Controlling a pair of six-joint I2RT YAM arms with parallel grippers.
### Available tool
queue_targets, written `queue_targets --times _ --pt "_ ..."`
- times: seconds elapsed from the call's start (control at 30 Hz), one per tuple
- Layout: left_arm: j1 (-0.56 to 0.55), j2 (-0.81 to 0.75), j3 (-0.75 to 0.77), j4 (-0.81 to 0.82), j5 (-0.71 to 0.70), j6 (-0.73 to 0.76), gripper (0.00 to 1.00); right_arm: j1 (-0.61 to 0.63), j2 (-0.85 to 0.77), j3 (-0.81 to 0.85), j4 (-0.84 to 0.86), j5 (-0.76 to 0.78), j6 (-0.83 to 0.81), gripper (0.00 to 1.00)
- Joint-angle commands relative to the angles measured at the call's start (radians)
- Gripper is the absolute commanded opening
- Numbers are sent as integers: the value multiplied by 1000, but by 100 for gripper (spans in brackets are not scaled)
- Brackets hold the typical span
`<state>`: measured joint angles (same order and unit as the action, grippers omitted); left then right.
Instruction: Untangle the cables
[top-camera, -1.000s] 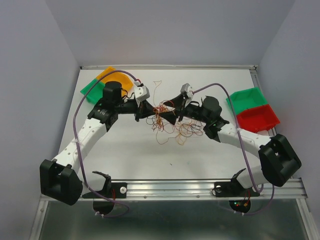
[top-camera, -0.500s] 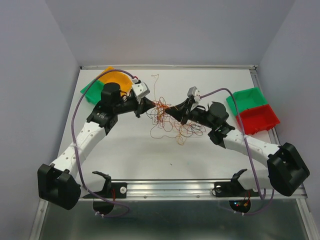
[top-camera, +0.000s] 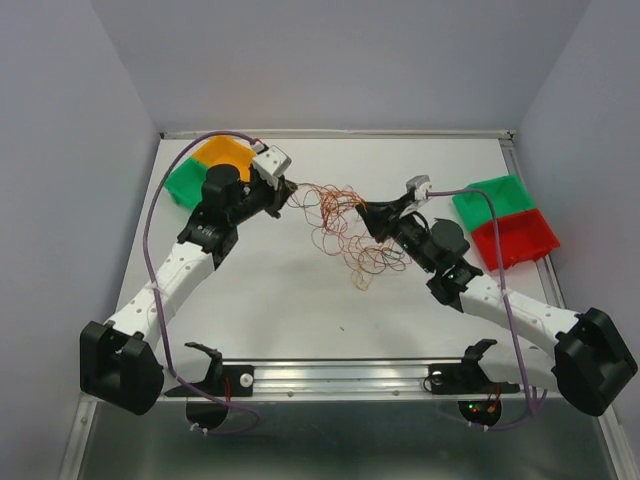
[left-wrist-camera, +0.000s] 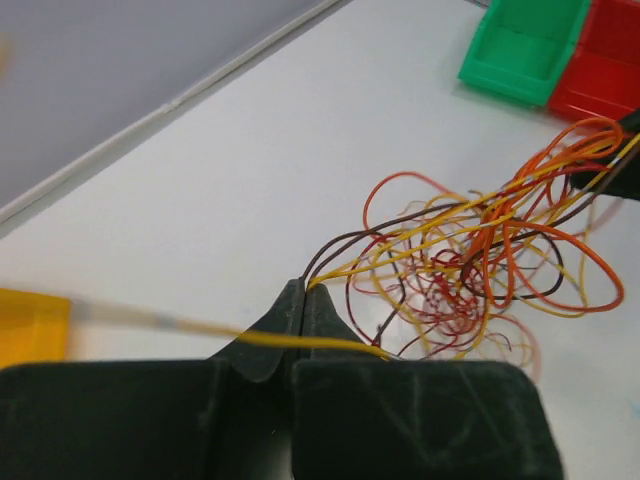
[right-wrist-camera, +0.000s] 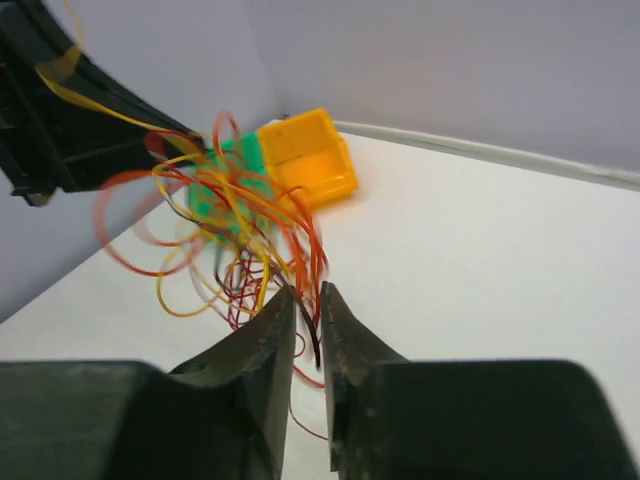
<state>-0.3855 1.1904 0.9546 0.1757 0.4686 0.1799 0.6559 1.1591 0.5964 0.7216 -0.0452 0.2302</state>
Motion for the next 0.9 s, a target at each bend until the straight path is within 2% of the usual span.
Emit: queue_targets --times 0.0,0.1,0.23,0.27,0.3,0.33,0.37,0.47,0.6,0.7,0.87 --pt "155 3 -8 88 -300 36 0 -35 -78 -26 -16 285 -15 27" --pt "148 17 -1 67 -246 38 0 -35 -72 -20 -16 246 -26 25" --pt "146 25 4 67 -279 40 0 -36 -70 -30 -16 372 -6 21" --pt "148 20 3 67 -233 36 0 -36 -64 -29 -13 319 -18 27" --pt "146 15 0 65 -199 36 0 -35 -53 -27 -11 261 -28 36" --pt "145 8 -7 62 -158 36 0 -35 -39 -12 -11 135 -41 57" --pt "143 3 -8 55 -98 43 0 -35 -6 -1 -8 70 -54 65" --pt "116 0 1 21 -62 72 0 -33 53 31 16 -71 -77 74" --pt "100 -20 13 -25 -28 81 0 -35 135 59 68 -171 -100 79" --pt "96 -32 16 -44 8 92 0 -35 214 104 87 -309 -133 80" --pt "76 -78 19 -96 149 112 0 -35 329 193 122 -415 -140 83"
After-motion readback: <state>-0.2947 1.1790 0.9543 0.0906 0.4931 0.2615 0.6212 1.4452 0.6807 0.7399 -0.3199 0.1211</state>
